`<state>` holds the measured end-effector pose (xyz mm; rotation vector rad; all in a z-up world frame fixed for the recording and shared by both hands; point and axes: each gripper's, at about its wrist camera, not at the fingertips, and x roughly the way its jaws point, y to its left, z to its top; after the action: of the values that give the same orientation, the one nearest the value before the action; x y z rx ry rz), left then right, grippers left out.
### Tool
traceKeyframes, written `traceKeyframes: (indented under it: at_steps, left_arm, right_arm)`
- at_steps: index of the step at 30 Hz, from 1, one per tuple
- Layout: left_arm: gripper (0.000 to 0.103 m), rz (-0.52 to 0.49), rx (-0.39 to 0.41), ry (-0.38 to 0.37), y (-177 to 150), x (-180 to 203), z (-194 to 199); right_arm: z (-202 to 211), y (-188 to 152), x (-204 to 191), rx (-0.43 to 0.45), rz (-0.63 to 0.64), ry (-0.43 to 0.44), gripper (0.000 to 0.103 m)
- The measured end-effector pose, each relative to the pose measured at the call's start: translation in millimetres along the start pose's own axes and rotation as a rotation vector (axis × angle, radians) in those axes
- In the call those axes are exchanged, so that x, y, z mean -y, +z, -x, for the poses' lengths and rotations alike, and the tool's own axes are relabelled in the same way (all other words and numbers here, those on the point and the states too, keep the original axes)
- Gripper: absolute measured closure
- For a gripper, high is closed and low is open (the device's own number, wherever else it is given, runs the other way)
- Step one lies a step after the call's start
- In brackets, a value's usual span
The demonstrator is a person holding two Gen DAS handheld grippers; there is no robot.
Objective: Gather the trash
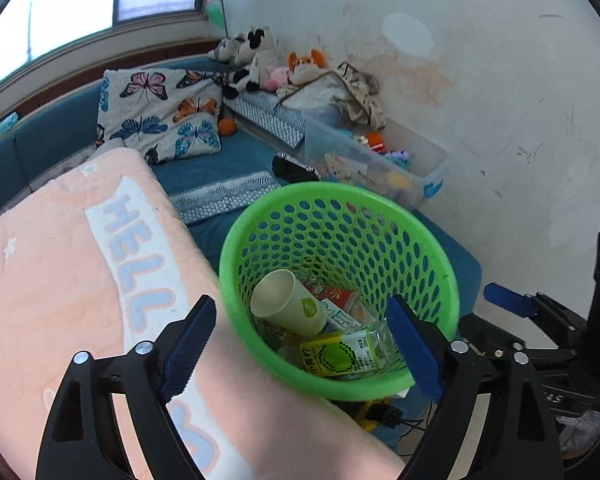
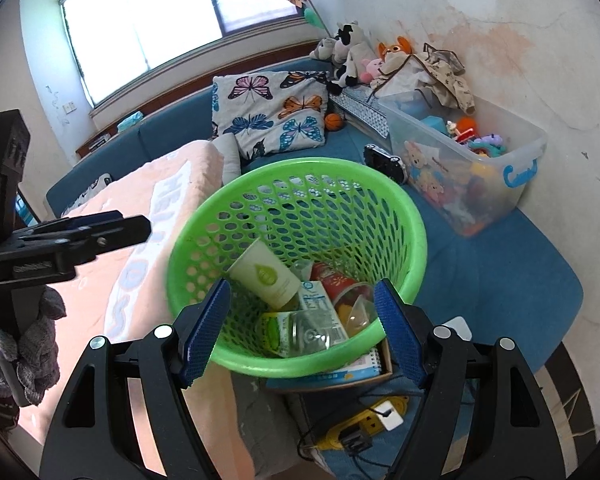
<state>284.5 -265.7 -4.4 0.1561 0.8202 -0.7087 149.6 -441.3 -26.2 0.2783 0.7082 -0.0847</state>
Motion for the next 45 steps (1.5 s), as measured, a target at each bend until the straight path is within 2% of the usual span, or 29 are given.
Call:
traceKeyframes:
  at_steps: [2,3,4,9,17,22,27,37,42,45]
  left_arm:
    - [0.016,0.002,0.016,0.006,-4,-1,11]
    - [0.009,0.005,0.024,0.010,-6,-2,18]
    - [0.008,0.009,0.043,0.018,-9,-4,27]
    - [0.008,0.013,0.087,0.039,-21,-11,59]
    - [0.007,0.037,0.132,0.112,-57,-26,103]
    - [0.007,0.080,0.142,0.140,-79,-41,127]
    - [0.007,0.119,0.176,0.201,-101,-54,154]
    - [0.007,0.146,0.188,0.259,-142,-57,183]
    - [0.007,0.132,0.192,0.314,-159,-50,197]
    - [0.007,0.158,0.199,0.308,-166,-50,204]
  right_arm:
    - [3,-3,-6,0.001,0.010,-0.001,0.029]
    - [5,-5,-9,0.001,0.013,0.000,0.029]
    - [7,-7,-13,-0.002,0.015,0.005,0.029]
    - [15,-16,-29,-0.012,0.023,0.017,0.028]
    - [30,-32,-63,-0.026,0.058,0.040,0.025]
    - [40,-41,-83,-0.023,0.094,0.041,0.023]
    - [50,-50,-96,-0.026,0.093,0.053,0.020]
    - [69,-72,-118,-0.022,0.125,0.045,0.014]
    - [75,-81,-124,-0.029,0.132,0.061,0.011]
    - [79,-83,-128,-0.024,0.142,0.058,0.010]
